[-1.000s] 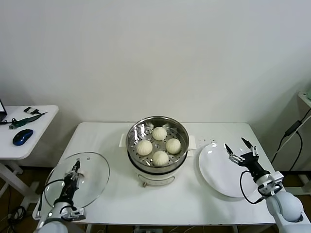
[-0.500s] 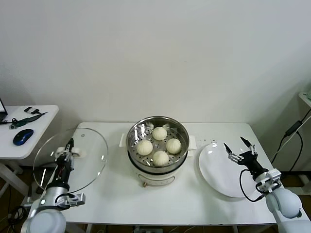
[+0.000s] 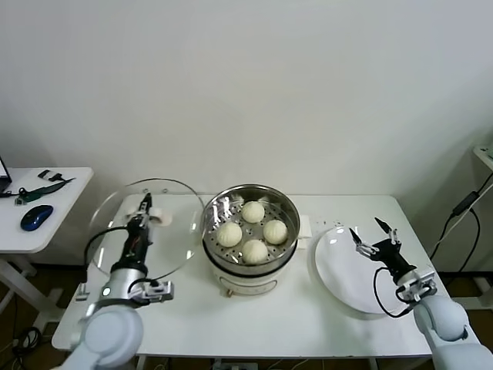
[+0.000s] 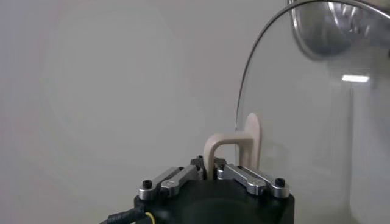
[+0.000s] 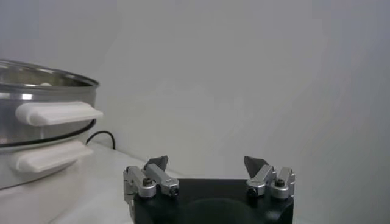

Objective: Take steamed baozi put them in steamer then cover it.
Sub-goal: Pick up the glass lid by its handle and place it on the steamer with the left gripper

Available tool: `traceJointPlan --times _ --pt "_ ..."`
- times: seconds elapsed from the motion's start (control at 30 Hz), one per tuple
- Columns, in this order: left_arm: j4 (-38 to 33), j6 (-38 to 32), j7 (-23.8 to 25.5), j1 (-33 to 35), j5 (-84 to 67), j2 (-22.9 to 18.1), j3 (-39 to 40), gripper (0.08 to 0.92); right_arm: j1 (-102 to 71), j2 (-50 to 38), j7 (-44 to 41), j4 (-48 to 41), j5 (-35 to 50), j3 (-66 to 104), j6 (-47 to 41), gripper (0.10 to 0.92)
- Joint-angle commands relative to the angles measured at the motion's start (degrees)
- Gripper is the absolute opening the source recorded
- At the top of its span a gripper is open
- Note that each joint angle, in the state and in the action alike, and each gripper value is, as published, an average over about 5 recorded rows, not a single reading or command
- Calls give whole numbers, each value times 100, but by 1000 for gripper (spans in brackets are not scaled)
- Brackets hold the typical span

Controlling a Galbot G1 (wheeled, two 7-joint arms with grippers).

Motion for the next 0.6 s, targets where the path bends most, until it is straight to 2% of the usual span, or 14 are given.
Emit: traceJointPlan --times 0.03,0.2,0.37,0.6 --pt "175 828 1142 -1782 593 -576 1986 155 15 26 46 -47 -108 4 -11 823" --pt "638 828 1463 -2112 1031 -1329 2344 155 -74 22 56 -53 -153 122 -9 823" --pt "1156 828 1537 -2372 1295 -1945 2512 155 -154 33 56 -57 -190 222 0 823" --pt "1678 828 1545 -2559 1359 -2549 2534 155 -229 59 34 -97 -255 333 24 823"
